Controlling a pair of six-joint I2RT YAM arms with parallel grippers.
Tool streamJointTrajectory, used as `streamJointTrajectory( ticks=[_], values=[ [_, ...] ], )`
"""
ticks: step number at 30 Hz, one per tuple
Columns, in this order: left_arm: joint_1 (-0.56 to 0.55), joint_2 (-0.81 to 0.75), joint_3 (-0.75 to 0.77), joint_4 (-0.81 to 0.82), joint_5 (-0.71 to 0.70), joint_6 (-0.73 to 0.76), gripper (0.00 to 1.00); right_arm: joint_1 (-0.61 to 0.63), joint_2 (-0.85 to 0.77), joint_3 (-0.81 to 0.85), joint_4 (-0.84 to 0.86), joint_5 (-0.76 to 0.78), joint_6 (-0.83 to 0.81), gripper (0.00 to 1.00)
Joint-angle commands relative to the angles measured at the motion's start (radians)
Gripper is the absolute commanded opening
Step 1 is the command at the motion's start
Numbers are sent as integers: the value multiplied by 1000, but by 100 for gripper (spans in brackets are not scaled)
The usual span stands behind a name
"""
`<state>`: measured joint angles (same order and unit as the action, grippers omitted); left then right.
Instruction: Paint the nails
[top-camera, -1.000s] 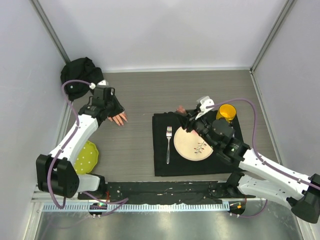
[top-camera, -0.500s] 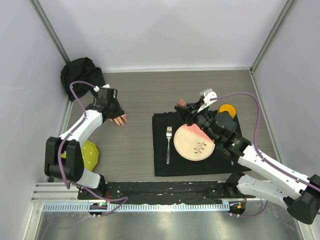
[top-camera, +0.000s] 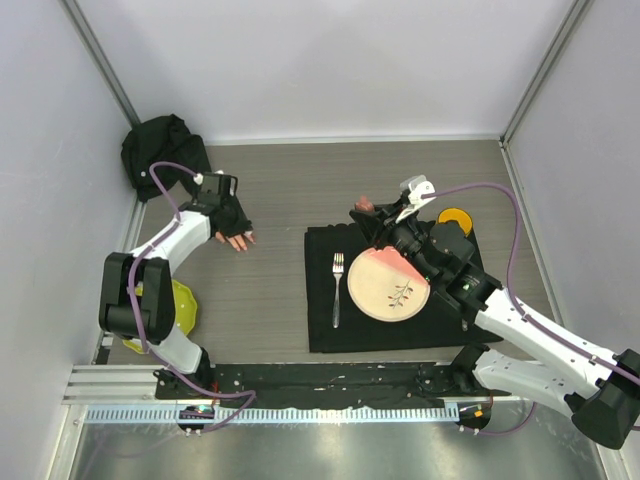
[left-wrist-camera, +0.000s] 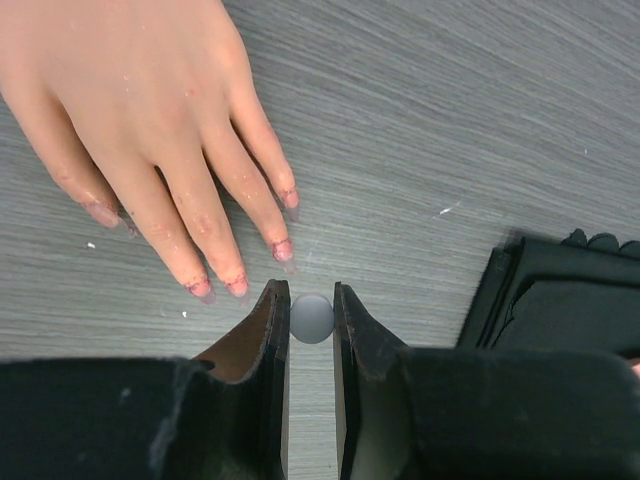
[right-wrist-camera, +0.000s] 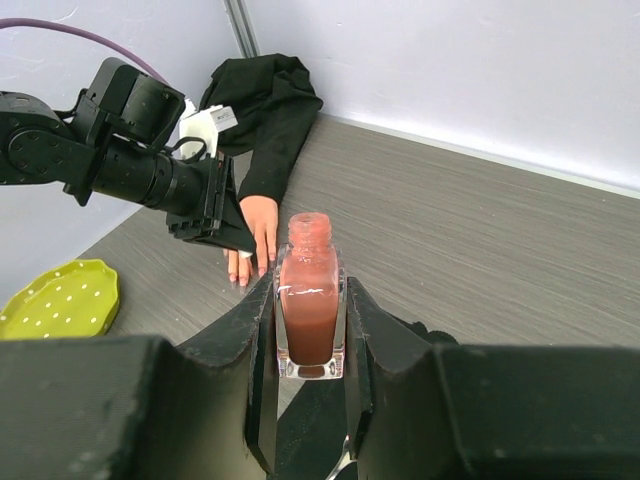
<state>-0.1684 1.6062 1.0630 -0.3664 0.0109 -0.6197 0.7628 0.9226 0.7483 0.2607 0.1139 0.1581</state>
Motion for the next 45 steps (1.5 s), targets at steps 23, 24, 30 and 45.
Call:
streamJointTrajectory(
  ticks=[23,24,30,45],
  values=[
    [44,67,35,90,14,-18,0,-16,-24,11,68,-45,17,1],
    [44,67,35,90,14,-18,0,-16,-24,11,69,-46,15,1],
    [46,80,32,101,14,-20,0,-17,-27,5,72,-52,21,1],
    [46,93,29,116,9,-20,0,-22,-31,-1,75,-60,24,1]
  ],
)
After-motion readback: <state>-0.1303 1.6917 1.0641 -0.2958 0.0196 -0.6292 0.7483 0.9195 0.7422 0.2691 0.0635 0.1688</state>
